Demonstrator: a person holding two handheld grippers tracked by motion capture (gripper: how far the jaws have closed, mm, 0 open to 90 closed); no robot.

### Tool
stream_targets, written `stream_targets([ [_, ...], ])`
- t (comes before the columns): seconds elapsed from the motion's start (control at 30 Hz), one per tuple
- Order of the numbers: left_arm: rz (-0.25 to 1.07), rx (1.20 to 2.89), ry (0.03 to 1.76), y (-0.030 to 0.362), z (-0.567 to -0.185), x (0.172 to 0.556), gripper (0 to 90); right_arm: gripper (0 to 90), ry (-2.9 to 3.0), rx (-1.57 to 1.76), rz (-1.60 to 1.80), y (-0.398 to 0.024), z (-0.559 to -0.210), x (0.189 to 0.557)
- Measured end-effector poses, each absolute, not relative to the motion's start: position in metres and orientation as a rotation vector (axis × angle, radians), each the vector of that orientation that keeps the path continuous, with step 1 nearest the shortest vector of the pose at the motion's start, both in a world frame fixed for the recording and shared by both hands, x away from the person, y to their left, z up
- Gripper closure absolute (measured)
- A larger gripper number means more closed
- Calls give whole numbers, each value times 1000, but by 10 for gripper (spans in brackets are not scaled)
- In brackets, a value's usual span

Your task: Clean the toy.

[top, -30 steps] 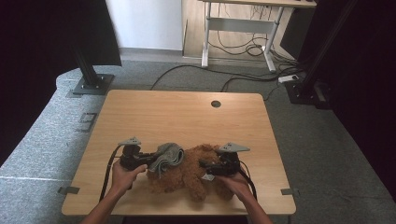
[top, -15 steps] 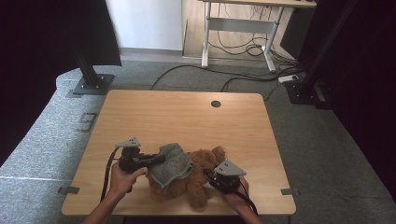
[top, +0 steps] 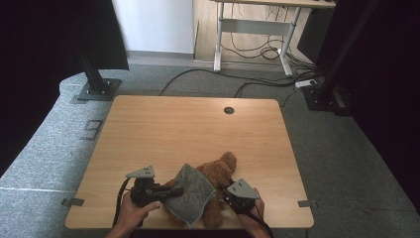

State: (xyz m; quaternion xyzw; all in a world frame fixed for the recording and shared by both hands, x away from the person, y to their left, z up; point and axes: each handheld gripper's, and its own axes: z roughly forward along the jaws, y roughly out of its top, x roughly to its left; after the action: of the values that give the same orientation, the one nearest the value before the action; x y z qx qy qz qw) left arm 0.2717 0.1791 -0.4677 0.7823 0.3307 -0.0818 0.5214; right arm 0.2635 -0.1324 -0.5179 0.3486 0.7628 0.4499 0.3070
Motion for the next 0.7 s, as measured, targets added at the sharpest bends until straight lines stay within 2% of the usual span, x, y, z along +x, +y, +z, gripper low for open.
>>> stream_targets([
  [0.13, -165, 1885, 791, 175, -472, 272, 805, 710, 2011, 932, 1195, -133, -519, 265],
  [0.4, 1, 1943, 771, 164, -480, 270, 810, 710, 1979, 936, 1191, -134, -523, 266],
  [0.47, -14, 1931, 789, 165, -483, 278, 813, 710, 1960, 940, 1184, -133, -525, 268],
  [0.7, 101, 1980, 830, 163, -478, 316, 816, 717, 1889, 990, 1163, -126, -528, 295],
])
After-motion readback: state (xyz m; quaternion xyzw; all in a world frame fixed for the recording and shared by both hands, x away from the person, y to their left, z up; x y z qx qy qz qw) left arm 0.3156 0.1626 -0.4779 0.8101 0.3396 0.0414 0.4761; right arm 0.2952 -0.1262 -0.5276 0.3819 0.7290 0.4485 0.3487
